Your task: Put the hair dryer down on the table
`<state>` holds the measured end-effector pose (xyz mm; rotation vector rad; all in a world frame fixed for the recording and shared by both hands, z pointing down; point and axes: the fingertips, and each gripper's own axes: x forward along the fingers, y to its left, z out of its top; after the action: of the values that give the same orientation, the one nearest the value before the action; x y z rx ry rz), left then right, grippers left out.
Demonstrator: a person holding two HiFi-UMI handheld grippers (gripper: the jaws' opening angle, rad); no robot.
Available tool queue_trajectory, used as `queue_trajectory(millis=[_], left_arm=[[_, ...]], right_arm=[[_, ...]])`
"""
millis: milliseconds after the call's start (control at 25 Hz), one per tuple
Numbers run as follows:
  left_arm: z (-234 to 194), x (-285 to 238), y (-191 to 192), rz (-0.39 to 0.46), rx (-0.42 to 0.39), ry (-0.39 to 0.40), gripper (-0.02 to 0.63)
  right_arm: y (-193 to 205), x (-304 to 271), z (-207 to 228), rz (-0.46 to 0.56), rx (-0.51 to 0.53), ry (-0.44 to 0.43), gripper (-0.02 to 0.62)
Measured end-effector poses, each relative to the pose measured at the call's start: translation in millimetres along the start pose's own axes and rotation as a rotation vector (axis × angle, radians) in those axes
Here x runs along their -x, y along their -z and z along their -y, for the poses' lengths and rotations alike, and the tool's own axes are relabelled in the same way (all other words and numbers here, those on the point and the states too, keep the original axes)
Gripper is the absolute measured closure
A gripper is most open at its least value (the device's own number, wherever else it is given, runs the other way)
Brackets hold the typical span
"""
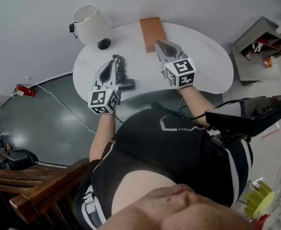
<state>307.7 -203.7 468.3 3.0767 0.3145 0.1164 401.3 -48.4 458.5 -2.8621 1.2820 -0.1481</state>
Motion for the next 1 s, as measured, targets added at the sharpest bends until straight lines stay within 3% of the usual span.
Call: queue_trajectory(millis=[360, 1000], left_arm=[[26, -18, -11, 0.019, 0.011, 0.044, 0.574], [32, -34, -9, 0.010, 0.033, 0.045, 0.575]], right_arm=[[-8, 16, 15, 0.020, 0.006, 0.050, 0.565], [-11, 13, 37, 0.031, -0.008, 0.087, 0.566]])
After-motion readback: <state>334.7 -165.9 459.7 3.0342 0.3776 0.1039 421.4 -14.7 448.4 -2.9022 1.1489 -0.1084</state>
